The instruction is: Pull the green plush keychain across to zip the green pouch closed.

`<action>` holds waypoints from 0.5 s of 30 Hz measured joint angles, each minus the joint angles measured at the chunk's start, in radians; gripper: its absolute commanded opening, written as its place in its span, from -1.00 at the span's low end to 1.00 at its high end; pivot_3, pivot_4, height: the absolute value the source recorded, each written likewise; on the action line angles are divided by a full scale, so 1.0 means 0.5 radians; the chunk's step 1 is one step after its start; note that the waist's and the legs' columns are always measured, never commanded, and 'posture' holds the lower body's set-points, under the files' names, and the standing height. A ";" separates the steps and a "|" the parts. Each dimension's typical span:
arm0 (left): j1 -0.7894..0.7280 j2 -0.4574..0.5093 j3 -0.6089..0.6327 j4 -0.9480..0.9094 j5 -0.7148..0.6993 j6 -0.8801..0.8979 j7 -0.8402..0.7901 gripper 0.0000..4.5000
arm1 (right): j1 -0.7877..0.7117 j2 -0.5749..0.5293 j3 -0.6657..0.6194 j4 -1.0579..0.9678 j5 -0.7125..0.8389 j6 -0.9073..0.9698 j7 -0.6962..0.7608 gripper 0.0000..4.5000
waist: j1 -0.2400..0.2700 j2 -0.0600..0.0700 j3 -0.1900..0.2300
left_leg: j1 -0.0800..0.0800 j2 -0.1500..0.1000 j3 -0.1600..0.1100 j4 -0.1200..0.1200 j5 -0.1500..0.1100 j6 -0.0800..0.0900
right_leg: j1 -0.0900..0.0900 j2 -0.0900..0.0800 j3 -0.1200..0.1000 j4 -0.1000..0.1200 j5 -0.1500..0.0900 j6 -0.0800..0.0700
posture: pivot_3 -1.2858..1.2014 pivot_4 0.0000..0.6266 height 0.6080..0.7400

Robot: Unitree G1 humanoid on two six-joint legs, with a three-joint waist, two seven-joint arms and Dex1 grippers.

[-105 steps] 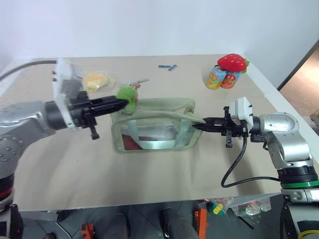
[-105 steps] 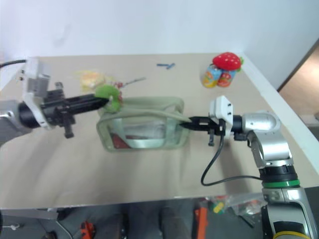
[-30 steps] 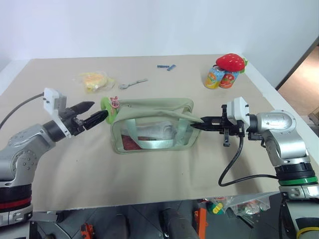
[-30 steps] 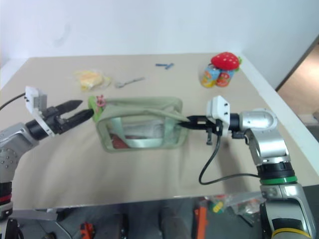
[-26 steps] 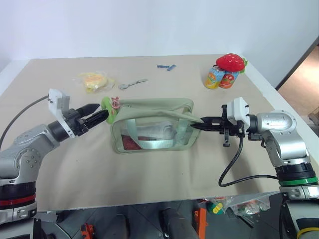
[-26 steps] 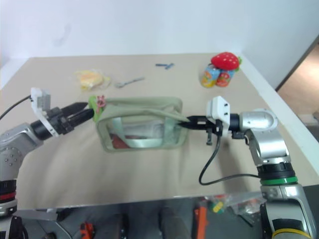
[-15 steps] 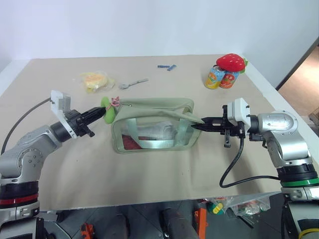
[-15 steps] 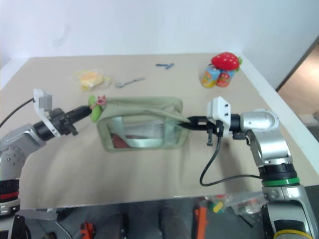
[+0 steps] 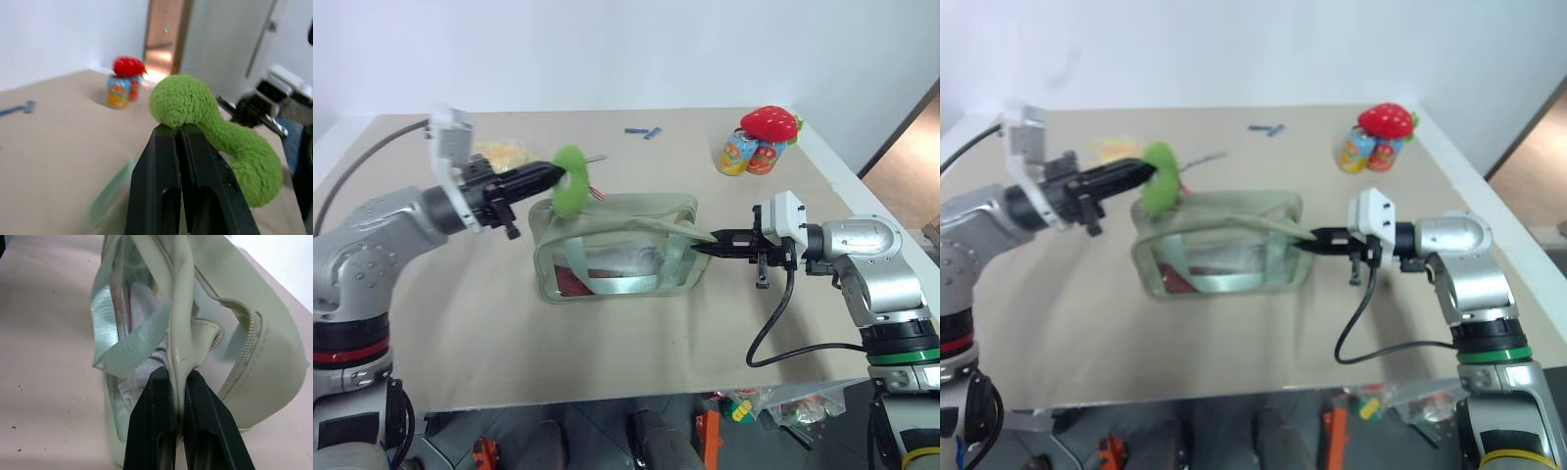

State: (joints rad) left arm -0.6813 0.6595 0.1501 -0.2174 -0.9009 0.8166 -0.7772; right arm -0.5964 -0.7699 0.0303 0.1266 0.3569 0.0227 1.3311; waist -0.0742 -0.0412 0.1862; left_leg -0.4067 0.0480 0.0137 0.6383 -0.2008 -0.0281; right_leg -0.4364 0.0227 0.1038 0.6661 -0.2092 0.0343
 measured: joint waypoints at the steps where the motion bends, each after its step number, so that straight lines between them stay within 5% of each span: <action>1: -0.018 -0.017 -0.039 0.000 0.011 0.000 -0.006 -0.99 | -0.001 0.000 0.001 0.000 0.000 0.000 0.000 -1.00 | 0.000 0.000 0.000 | 0.000 0.000 0.000 0.000 0.000 0.000 | 0.000 0.000 0.000 0.000 0.000 0.000 | 0.03 -0.52 1.00; 7: -0.098 -0.007 -0.224 0.055 0.144 0.059 -0.039 -0.99 | 0.002 0.002 0.003 -0.002 -0.002 -0.005 -0.006 -1.00 | -0.003 0.000 0.000 | 0.000 0.000 -0.001 -0.001 0.000 0.000 | -0.001 0.001 0.000 0.000 0.000 0.000 | 0.03 -0.52 1.00; 15: -0.115 0.086 -0.228 0.134 0.190 0.131 -0.153 0.20 | 0.015 0.002 0.003 -0.012 -0.001 -0.013 -0.019 -1.00 | -0.003 0.000 0.000 | 0.000 0.000 -0.001 0.000 0.000 0.000 | -0.001 0.000 0.000 0.000 0.000 0.000 | 0.03 -0.52 1.00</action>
State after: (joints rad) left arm -0.7387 0.7023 0.0363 -0.1504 -0.8060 0.8821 -0.8536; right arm -0.5887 -0.7690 0.0317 0.1207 0.3562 0.0163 1.3218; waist -0.0756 -0.0411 0.1862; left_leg -0.4069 0.0479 0.0133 0.6382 -0.2008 -0.0281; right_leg -0.4366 0.0228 0.1038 0.6661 -0.2094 0.0341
